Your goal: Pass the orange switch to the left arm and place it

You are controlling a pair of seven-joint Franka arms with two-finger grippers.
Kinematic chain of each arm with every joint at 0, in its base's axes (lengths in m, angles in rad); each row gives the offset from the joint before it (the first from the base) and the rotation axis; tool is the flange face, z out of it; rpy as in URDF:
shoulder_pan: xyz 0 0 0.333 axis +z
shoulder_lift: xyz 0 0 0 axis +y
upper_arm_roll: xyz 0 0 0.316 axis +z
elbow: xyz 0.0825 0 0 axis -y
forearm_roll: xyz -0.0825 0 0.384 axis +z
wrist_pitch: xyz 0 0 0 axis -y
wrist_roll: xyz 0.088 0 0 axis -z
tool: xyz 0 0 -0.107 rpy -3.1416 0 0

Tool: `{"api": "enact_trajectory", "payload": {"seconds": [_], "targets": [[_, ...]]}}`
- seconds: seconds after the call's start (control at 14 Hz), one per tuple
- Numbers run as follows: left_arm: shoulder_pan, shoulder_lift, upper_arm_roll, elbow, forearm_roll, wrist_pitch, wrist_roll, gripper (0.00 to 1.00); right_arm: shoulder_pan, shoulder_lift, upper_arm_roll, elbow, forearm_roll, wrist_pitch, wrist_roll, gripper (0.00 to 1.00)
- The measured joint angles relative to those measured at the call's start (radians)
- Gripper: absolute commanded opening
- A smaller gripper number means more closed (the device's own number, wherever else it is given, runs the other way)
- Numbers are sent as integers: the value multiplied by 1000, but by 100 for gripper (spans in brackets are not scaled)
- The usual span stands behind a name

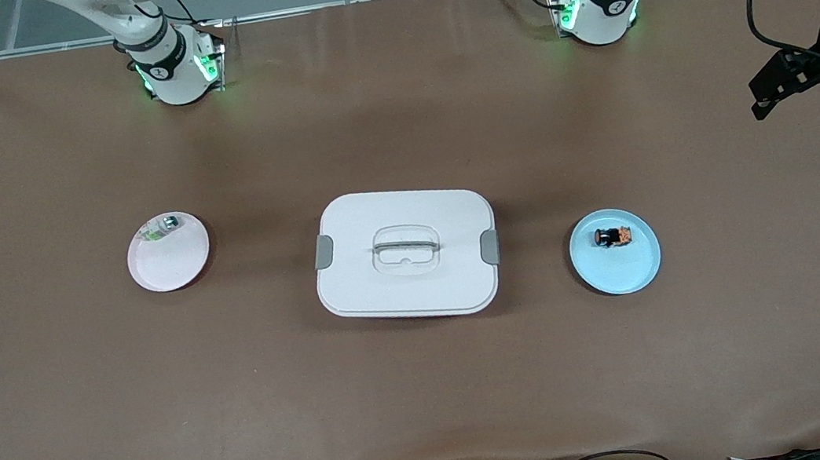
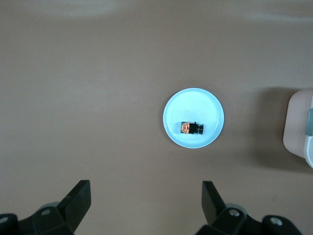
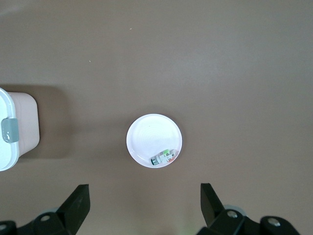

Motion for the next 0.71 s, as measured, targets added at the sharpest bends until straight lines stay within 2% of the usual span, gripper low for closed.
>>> {"api": "enact_trajectory", "payload": {"seconds": [0.07,0.43,0.71], "targets": [[-33,4,27,0,0,0,0,100,0,0,0,0,0,0,0,100],[-259,13,264,2,0,-9,0,100,0,0,0,0,0,-1,0,100],[-279,14,285,5,0,-12,0,100,0,0,0,0,0,-1,0,100]]}}
